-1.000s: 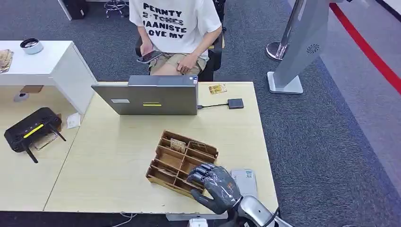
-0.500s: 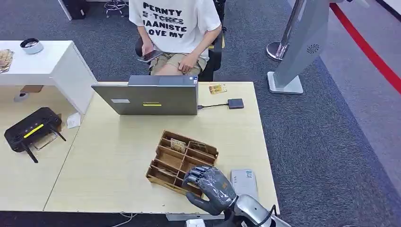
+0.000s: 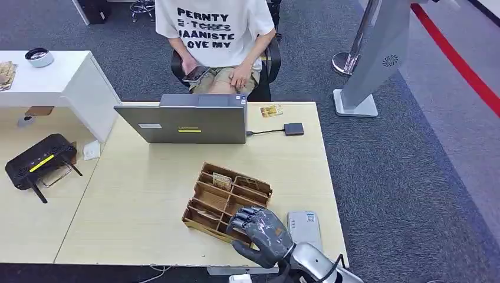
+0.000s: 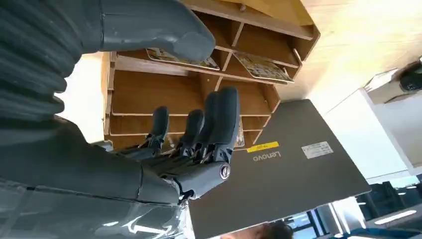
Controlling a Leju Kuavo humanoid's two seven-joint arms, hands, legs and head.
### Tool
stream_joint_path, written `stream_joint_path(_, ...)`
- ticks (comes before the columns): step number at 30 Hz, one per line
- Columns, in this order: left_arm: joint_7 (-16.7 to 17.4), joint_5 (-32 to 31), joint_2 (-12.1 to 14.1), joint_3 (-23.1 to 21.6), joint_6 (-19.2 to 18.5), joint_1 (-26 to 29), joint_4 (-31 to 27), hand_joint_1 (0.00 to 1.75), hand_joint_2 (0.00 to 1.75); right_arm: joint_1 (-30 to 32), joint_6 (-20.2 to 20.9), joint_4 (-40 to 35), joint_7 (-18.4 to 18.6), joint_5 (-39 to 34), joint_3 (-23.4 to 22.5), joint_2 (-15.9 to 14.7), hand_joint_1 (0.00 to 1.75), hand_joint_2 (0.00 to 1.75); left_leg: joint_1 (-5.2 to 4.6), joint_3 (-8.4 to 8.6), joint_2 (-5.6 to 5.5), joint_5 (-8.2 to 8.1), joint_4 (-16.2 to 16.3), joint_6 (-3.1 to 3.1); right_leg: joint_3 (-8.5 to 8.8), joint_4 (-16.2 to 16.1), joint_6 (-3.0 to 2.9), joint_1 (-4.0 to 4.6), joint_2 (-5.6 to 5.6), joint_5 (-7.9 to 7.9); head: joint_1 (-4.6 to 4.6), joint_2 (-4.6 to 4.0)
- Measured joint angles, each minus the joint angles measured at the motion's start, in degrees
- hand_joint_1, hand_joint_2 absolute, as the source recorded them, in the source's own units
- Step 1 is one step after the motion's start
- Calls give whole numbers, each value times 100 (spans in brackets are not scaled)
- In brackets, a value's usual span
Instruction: Pass the card to the sensor for recognition and then transmit it.
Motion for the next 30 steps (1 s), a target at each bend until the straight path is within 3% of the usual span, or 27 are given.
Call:
stream_joint_path(1,0,2,0,0,2,0,0,0,0,-1,0,0,9,15,4,0,103,175,0,0,0,0,0,0,0,0,0,0,0,0,2,0)
stream_joint_path(30,-20,-18,0,0,7,0,0,0,0,-27,35,356,201,31,76,57,96,175,0,0,0,0,0,0,0,0,0,0,0,0,0,0)
